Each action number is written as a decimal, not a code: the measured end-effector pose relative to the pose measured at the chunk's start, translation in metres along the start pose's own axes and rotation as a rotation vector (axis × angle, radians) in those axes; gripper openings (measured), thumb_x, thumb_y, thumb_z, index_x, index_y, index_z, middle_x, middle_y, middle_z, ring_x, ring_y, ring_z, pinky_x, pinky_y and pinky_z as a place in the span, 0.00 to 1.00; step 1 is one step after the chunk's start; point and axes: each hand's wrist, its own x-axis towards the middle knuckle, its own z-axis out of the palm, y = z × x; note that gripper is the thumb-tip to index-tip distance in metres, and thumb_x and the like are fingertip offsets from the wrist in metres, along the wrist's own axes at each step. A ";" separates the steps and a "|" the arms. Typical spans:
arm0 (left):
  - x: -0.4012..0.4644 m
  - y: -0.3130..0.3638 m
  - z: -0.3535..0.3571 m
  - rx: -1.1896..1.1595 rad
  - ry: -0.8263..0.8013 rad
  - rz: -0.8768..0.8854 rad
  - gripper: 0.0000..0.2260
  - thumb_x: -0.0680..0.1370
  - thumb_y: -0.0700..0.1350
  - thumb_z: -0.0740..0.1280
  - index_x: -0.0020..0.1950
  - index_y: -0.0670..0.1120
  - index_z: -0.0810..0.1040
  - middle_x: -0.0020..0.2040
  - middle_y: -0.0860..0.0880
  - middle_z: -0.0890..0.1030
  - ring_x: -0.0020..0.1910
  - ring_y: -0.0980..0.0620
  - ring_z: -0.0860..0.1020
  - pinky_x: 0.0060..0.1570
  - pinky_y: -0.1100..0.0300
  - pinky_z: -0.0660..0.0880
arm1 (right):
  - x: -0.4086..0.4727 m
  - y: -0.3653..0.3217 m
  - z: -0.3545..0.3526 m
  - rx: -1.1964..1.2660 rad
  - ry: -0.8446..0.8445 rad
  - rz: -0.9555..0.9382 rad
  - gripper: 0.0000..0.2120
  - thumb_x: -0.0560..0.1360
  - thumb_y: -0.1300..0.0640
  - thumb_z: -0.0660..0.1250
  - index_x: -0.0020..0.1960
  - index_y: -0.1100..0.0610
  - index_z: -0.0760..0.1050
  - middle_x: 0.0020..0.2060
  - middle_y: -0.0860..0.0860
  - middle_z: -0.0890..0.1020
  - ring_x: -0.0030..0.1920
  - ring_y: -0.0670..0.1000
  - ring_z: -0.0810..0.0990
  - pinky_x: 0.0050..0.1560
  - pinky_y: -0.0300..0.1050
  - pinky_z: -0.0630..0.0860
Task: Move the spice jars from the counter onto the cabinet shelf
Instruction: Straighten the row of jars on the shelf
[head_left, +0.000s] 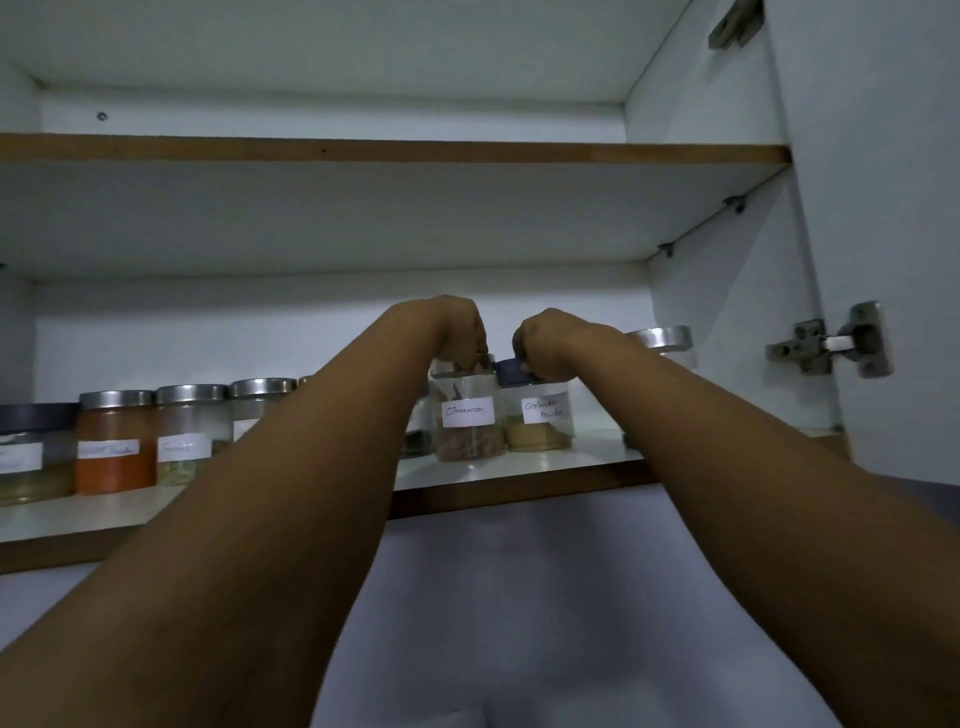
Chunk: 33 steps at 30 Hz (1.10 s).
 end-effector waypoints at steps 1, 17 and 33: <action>0.004 -0.004 0.003 -0.037 -0.002 -0.003 0.17 0.77 0.40 0.67 0.66 0.49 0.79 0.63 0.50 0.80 0.60 0.49 0.77 0.56 0.60 0.71 | 0.007 0.000 0.002 -0.001 -0.016 0.009 0.13 0.79 0.58 0.61 0.62 0.59 0.76 0.58 0.56 0.79 0.58 0.56 0.78 0.58 0.47 0.76; 0.063 -0.038 0.068 -0.213 0.138 -0.040 0.15 0.80 0.44 0.67 0.66 0.46 0.78 0.65 0.47 0.79 0.63 0.46 0.75 0.65 0.54 0.71 | 0.065 -0.004 0.045 -0.001 -0.029 0.036 0.14 0.80 0.57 0.61 0.64 0.60 0.75 0.61 0.57 0.78 0.60 0.56 0.77 0.57 0.46 0.74; 0.063 -0.050 0.083 -0.353 0.258 -0.031 0.14 0.78 0.44 0.69 0.64 0.45 0.79 0.63 0.47 0.80 0.61 0.49 0.76 0.54 0.63 0.69 | 0.058 0.013 0.059 0.182 0.010 0.018 0.18 0.83 0.56 0.56 0.71 0.60 0.68 0.69 0.57 0.71 0.67 0.57 0.71 0.64 0.46 0.67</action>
